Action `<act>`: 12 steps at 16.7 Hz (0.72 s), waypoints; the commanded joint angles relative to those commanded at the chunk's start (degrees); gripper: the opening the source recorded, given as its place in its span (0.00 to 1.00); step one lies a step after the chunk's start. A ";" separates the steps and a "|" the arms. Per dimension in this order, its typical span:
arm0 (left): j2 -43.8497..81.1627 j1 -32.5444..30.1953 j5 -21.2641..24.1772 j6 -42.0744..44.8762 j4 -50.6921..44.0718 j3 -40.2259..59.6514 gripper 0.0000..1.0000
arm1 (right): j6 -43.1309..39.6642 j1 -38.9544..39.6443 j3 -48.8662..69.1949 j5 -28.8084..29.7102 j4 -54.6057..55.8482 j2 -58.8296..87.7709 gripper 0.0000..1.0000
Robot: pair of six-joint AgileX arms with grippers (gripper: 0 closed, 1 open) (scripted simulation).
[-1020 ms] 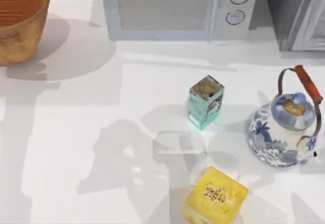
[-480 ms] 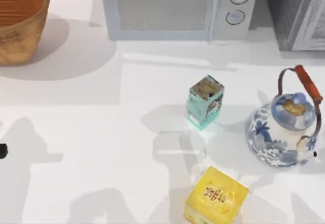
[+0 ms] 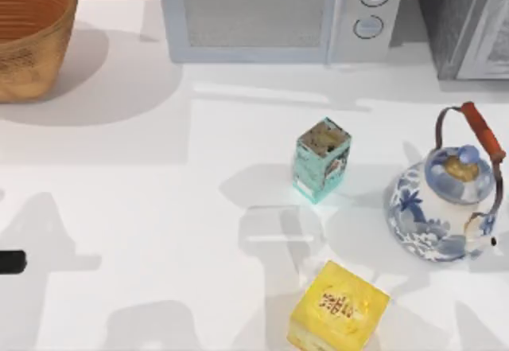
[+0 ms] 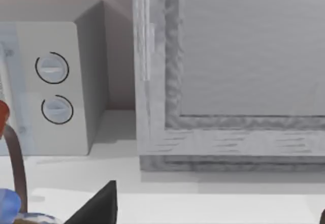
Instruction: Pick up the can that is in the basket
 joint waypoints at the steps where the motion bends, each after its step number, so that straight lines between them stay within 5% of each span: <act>1: 0.00 0.00 0.00 0.00 0.00 0.00 0.00 | 0.00 0.00 0.00 0.00 0.00 0.00 1.00; 6: 1.43 -0.25 1.07 0.42 1.10 1.20 0.00 | 0.00 0.00 0.00 0.00 0.00 0.00 1.00; 12: 19.13 -2.84 11.80 3.39 15.04 11.99 0.00 | 0.00 0.00 0.00 0.00 0.00 0.00 1.00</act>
